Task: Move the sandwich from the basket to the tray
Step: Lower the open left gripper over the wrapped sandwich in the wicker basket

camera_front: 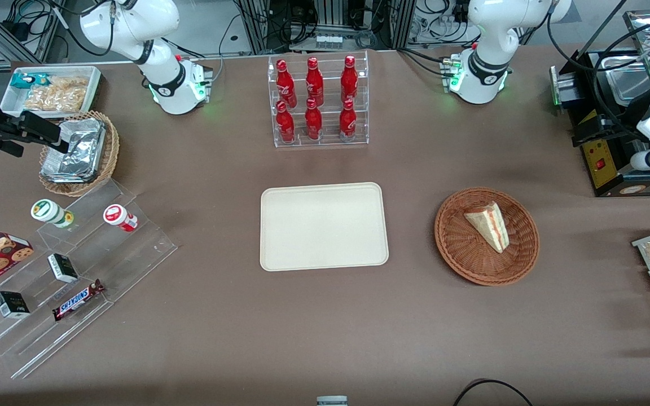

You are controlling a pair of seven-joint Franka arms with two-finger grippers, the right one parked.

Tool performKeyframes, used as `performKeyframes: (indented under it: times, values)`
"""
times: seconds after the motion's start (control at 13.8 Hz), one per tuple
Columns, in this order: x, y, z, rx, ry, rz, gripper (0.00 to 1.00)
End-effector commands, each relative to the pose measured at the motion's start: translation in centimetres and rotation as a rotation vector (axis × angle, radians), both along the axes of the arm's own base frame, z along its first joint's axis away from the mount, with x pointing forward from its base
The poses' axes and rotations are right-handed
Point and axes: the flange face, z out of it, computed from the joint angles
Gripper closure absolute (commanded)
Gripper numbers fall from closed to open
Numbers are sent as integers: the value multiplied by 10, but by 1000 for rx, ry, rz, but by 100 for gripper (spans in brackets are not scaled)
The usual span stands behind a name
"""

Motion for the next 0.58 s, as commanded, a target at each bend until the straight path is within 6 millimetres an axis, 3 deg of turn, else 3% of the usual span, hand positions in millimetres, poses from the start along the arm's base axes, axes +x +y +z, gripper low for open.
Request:
performKeyframes:
  times: [0.0, 0.22, 0.51]
  values:
    - [11, 1, -6, -3, -38, -15, 0]
    - [21, 1, -35, -5, -11, -13, 0]
    - [22, 0, -110, -9, 12, -9, 0]
